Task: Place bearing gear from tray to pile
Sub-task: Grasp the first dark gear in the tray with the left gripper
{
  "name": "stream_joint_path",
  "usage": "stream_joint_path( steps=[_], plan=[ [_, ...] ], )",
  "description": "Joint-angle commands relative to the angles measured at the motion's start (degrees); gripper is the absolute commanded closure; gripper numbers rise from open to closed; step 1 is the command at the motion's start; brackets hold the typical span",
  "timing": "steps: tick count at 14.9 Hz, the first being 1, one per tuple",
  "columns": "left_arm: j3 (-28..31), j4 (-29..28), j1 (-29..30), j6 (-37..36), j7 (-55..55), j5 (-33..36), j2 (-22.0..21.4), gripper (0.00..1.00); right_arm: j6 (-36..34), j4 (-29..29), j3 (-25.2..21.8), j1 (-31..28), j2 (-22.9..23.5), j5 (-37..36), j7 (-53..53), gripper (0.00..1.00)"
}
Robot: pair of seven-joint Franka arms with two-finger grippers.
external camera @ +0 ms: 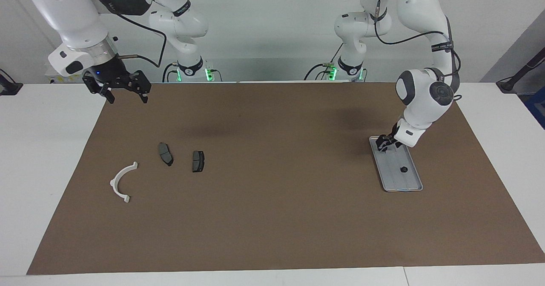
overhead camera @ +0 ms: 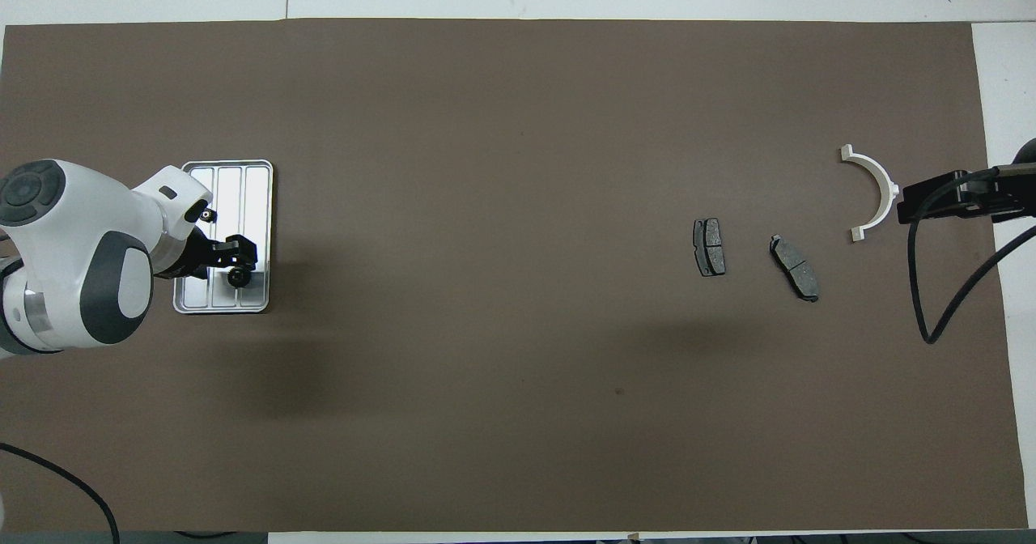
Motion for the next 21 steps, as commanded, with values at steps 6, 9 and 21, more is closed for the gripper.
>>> stream_joint_path(
  steps=[6,9,21],
  plan=[
    [0.4,-1.7,-0.9,1.7,-0.5,0.5,-0.5,0.31,1.4,-1.9,0.3,-1.0,-1.2,0.7,-2.4,0.00],
    [0.4,-2.2,-1.1,2.2,-0.5,0.5,-0.5,0.31,1.4,-2.0,0.3,-1.7,-1.2,0.7,-3.1,0.00],
    [0.4,-3.4,-1.0,3.7,-0.2,0.5,-0.5,0.39,2.1,-2.2,0.3,-1.7,-1.3,0.7,-3.1,0.00]
  ],
)
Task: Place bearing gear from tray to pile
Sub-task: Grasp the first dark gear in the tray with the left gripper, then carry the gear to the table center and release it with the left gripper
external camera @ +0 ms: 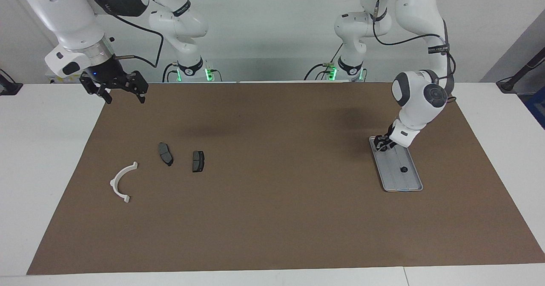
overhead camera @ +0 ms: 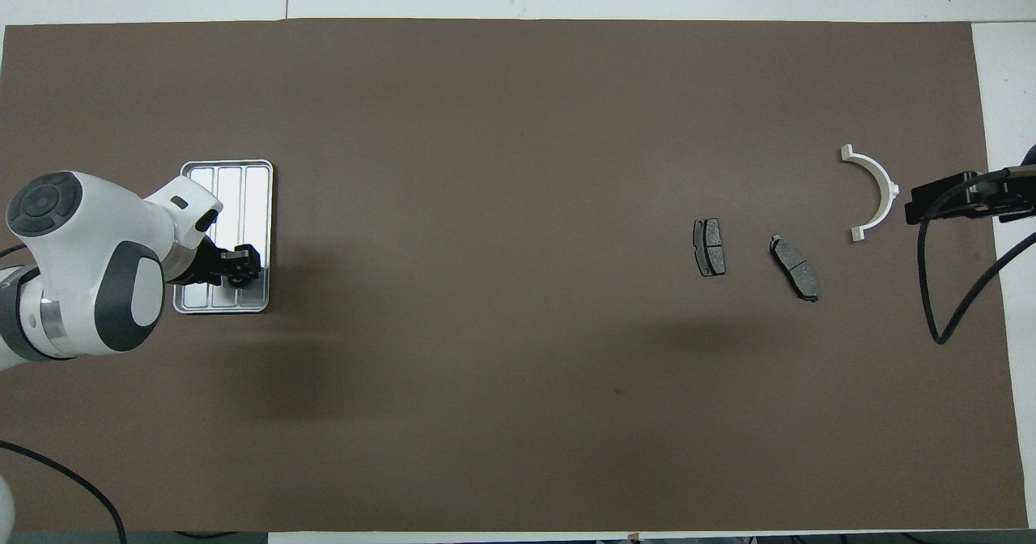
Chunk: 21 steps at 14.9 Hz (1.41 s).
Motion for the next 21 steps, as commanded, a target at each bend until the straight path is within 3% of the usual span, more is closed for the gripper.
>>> stream_joint_path(
  steps=[1,5,9,11,13,15,21],
  plan=[
    [0.5,-1.4,-0.6,1.8,-0.2,0.5,-0.4,0.39,1.9,-2.2,0.5,-1.0,-1.3,0.7,-1.7,0.00],
    [0.5,-1.4,-0.6,1.8,-0.2,0.5,-0.4,0.39,1.9,-2.2,0.5,-1.0,-1.3,0.7,-1.7,0.00],
    [0.5,-1.9,-0.5,1.9,-0.1,0.5,-0.4,0.47,2.0,-2.4,0.5,-1.1,-1.4,0.7,-1.8,0.00],
    [0.5,-1.9,-0.5,1.9,-0.1,0.5,-0.5,0.57,2.0,-2.4,0.5,-1.1,-1.4,0.7,-1.7,0.00],
    [0.5,-1.7,-0.4,1.8,-0.2,0.5,-0.5,0.76,2.0,-2.4,0.5,-1.1,-1.4,0.7,-1.8,0.00],
    [0.5,-0.9,-0.5,1.1,-0.2,0.5,-0.3,0.87,2.4,-2.4,0.4,-1.1,-1.4,0.7,-1.8,0.00],
    [0.4,7.7,-2.1,-4.7,-2.6,0.0,0.5,0.87,2.8,-3.5,0.5,-1.2,-1.5,0.7,-2.2,0.00]
  ],
)
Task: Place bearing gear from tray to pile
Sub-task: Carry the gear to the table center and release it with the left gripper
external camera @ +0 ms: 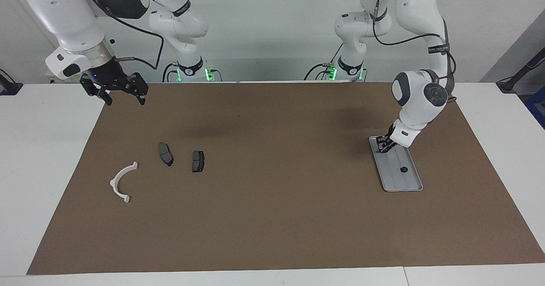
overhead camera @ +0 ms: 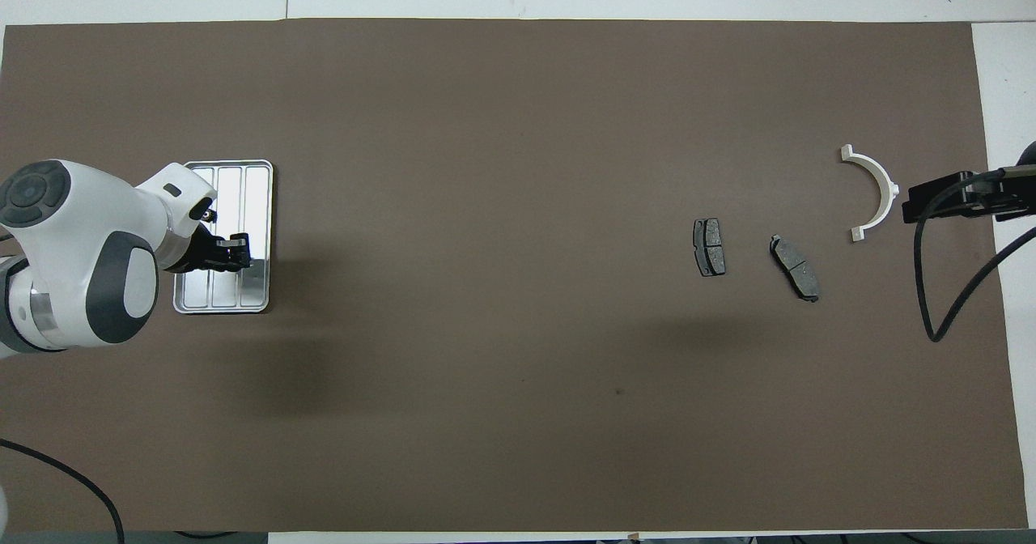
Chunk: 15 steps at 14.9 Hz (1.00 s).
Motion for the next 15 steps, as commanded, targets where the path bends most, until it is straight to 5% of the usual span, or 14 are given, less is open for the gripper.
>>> stream_joint_path(
  steps=[1,15],
  plan=[
    [0.6,6.0,-2.8,-4.6,-4.3,-0.2,0.9,0.87,1.8,-3.0,0.4,-1.1,-1.6,0.7,-2.1,0.00],
    [0.8,27.9,-30.2,-11.6,-47.6,-2.6,10.6,0.87,3.5,-3.1,0.4,-1.8,-1.6,0.7,-2.8,0.00]
  ],
)
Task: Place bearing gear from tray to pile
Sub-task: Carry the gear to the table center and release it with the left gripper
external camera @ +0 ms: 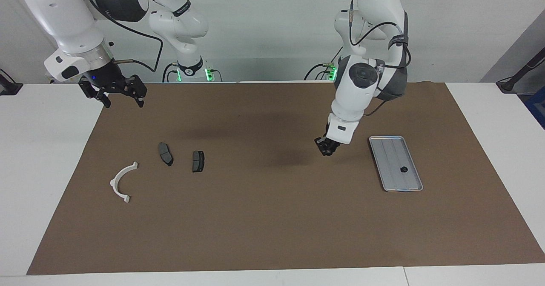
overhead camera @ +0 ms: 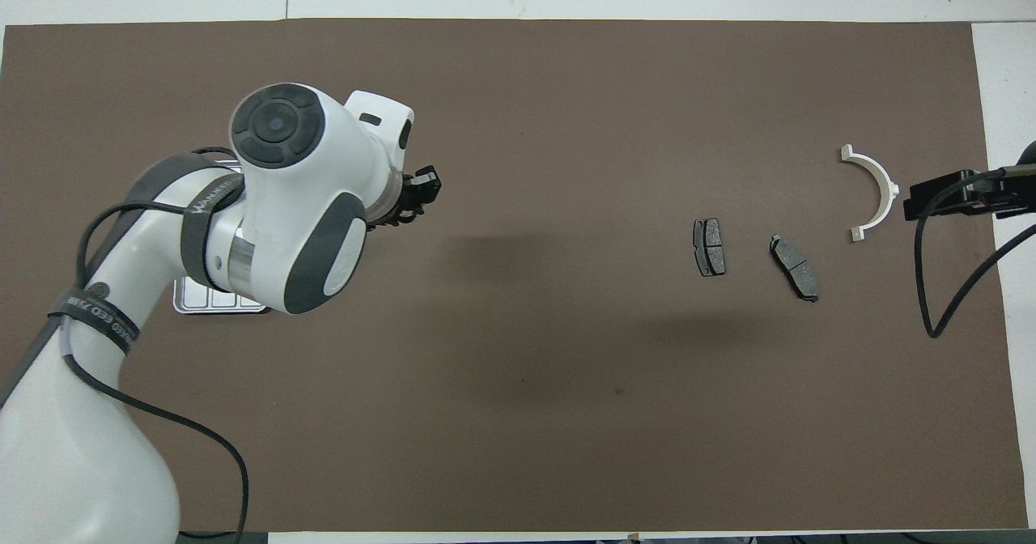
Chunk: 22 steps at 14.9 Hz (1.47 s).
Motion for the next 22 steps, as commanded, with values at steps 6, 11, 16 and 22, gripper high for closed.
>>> stream_joint_path(
  steps=[6,11,16,22],
  plan=[
    [1.4,14.5,-14.2,-1.5,-21.2,-0.8,13.4,0.87,3.9,-3.0,0.5,-2.1,-1.5,0.7,-2.6,0.00],
    [1.2,9.8,-14.8,4.2,-23.7,-1.0,13.3,0.87,6.1,-4.7,0.5,-2.0,-1.4,0.7,-2.6,0.00],
    [1.6,7.7,-14.3,7.4,-23.8,-0.8,13.7,0.87,7.6,-6.3,0.6,-1.5,-1.3,0.7,-2.3,0.00],
    [1.6,8.1,-14.8,7.8,-24.0,-0.6,15.2,0.86,7.7,-6.6,0.6,-1.5,-1.2,0.7,-2.4,0.00]
  ],
)
